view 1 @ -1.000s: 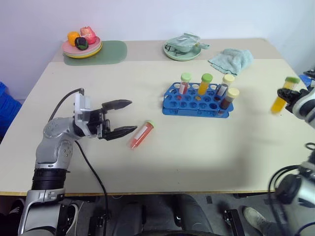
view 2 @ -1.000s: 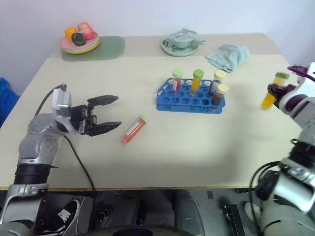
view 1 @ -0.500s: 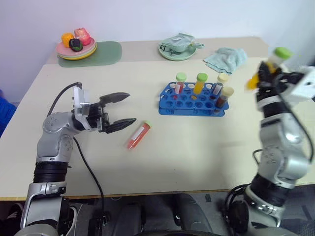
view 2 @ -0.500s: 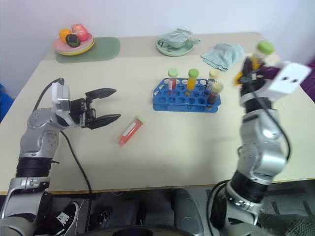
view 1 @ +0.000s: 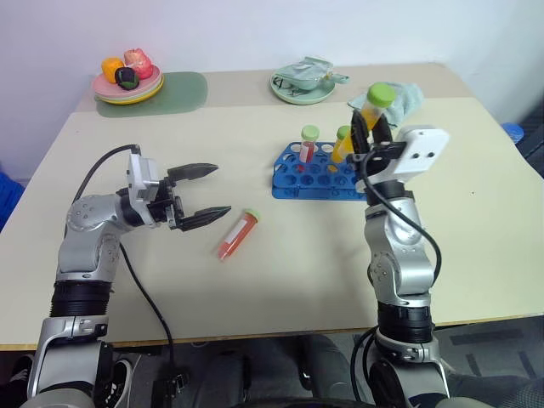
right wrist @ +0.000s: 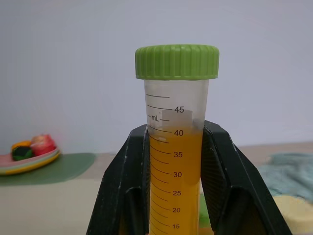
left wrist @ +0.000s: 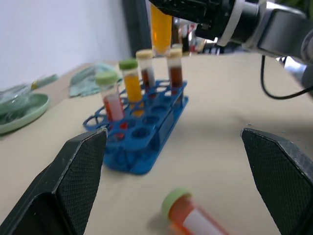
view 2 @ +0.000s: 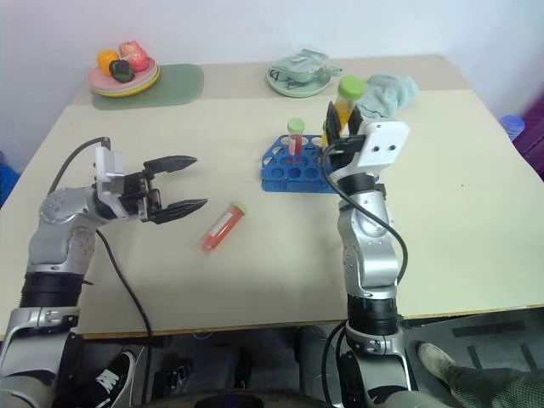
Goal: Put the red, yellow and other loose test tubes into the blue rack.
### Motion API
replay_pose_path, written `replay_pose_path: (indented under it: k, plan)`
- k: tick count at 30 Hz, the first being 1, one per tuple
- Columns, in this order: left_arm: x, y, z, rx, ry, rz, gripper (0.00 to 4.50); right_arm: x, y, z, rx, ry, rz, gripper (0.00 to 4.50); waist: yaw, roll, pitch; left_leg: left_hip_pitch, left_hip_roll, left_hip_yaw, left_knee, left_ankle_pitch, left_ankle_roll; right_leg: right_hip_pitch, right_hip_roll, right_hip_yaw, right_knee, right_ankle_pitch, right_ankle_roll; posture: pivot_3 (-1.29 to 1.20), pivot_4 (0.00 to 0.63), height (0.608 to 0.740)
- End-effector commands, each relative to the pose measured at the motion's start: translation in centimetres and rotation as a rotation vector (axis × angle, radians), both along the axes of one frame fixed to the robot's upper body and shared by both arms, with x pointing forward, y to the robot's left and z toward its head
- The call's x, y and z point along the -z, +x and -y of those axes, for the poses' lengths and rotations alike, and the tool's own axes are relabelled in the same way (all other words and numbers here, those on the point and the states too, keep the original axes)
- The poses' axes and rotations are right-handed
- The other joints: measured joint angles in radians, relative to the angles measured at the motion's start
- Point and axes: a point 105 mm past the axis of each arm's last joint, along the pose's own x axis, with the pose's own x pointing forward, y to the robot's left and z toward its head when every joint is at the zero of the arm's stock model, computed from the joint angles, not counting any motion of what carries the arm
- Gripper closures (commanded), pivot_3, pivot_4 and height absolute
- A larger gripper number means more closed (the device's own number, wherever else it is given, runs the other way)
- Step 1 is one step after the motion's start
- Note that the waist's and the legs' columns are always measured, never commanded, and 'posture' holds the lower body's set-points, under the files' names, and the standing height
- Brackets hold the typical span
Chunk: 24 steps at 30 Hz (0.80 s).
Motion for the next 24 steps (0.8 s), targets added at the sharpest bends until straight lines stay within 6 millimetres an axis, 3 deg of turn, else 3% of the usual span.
replay_pose_path:
  k: [1,11,24]
  plan:
    - [-0.4,-0.2,0.2,-0.004,0.008,0.04,0.0,0.3,0.0,-0.2,0.004,-0.018,0.03,3.65,0.0,0.0,0.0,0.0,0.0,0.0,0.0,0.0,0.0,0.0,0.0,0.0,0.0,0.0,0.0,0.0,0.15,0.74]
    - [-0.4,-0.4,0.3,-0.011,0.002,0.043,0.0,1.9,0.7,0.2,0.029,-0.047,0.011,3.65,-0.001,0.0,0.0,0.0,0.001,0.0,0.0,0.0,0.0,0.0,0.0,0.0,0.0,0.0,0.0,0.0,0.15,0.74]
    - [-0.5,-0.5,0.5,0.003,-0.003,0.037,0.0,2.7,2.0,2.6,0.1,-0.113,0.0,3.65,-0.002,0.0,0.0,0.0,0.001,0.0,0.0,0.0,0.0,0.0,0.0,0.0,0.0,0.0,0.0,0.0,0.15,0.74]
